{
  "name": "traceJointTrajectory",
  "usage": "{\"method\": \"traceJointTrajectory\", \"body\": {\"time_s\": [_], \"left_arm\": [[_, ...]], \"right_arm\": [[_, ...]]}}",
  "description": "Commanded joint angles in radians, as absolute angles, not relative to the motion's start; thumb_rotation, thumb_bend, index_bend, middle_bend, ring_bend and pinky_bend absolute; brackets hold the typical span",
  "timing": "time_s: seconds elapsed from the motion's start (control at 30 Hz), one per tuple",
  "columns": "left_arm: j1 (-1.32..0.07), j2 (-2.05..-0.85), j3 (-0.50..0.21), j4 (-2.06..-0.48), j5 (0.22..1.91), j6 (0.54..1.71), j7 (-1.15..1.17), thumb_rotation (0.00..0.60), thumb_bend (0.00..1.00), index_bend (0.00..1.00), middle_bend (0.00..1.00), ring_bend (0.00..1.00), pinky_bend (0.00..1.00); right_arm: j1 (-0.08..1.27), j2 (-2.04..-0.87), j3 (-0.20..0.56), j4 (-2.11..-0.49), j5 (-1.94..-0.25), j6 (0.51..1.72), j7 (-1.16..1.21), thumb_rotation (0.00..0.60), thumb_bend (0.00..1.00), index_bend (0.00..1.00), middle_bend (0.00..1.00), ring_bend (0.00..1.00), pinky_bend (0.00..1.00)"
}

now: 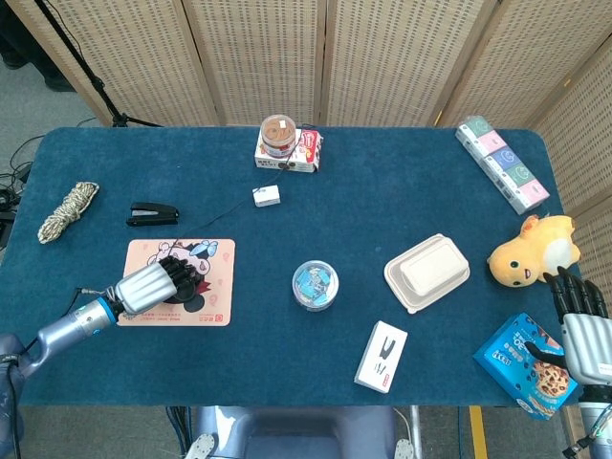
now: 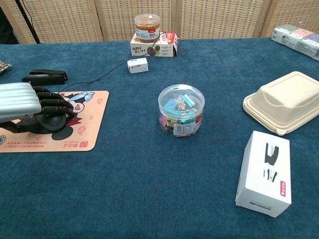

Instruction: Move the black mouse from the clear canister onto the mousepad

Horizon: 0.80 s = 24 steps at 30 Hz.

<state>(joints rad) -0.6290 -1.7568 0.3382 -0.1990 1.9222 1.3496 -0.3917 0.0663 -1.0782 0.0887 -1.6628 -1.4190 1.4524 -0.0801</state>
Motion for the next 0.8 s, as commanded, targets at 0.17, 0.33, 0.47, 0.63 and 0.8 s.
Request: {"method": "traceJointTrajectory", "body": {"time_s": [0.17, 0.33, 0.47, 0.63, 0.8], "left_arm": [[-0.625, -1.731, 0.344, -0.219, 1.922, 1.381, -0.397, 0.6, 0.47, 0.0, 0.0, 0.0, 0.09], [-0.611, -1.699, 0.342, -0.236, 1.919, 1.432, -0.412, 0.6, 0.47, 0.0, 0.0, 0.0, 0.08], [-0.59, -1.656, 0.326, -0.267, 1.905, 1.527, -0.438, 0.59, 0.46, 0.0, 0.0, 0.0, 0.07], [-0.558, -1.595, 0.3, -0.33, 1.881, 1.625, -0.449, 0.532, 0.44, 0.0, 0.0, 0.0, 0.07], [-0.511, -1.508, 0.251, -0.502, 1.814, 1.656, -0.487, 0.495, 0.32, 0.0, 0.0, 0.0, 0.0]], "right_arm": [[0.065, -1.074, 0.086, -1.669, -1.427, 1.457, -0.073, 0.6, 0.0, 0.0, 0.0, 0.0, 0.0], [0.062, -1.067, 0.083, -1.677, -1.439, 1.464, -0.064, 0.6, 0.0, 0.0, 0.0, 0.0, 0.0], [0.059, -1.06, 0.077, -1.686, -1.456, 1.472, -0.053, 0.6, 0.0, 0.0, 0.0, 0.0, 0.0], [0.053, -1.05, 0.068, -1.699, -1.485, 1.487, -0.039, 0.6, 0.0, 0.0, 0.0, 0.0, 0.0], [0.047, -1.04, 0.061, -1.711, -1.512, 1.505, -0.026, 0.6, 0.0, 0.0, 0.0, 0.0, 0.0]]}}
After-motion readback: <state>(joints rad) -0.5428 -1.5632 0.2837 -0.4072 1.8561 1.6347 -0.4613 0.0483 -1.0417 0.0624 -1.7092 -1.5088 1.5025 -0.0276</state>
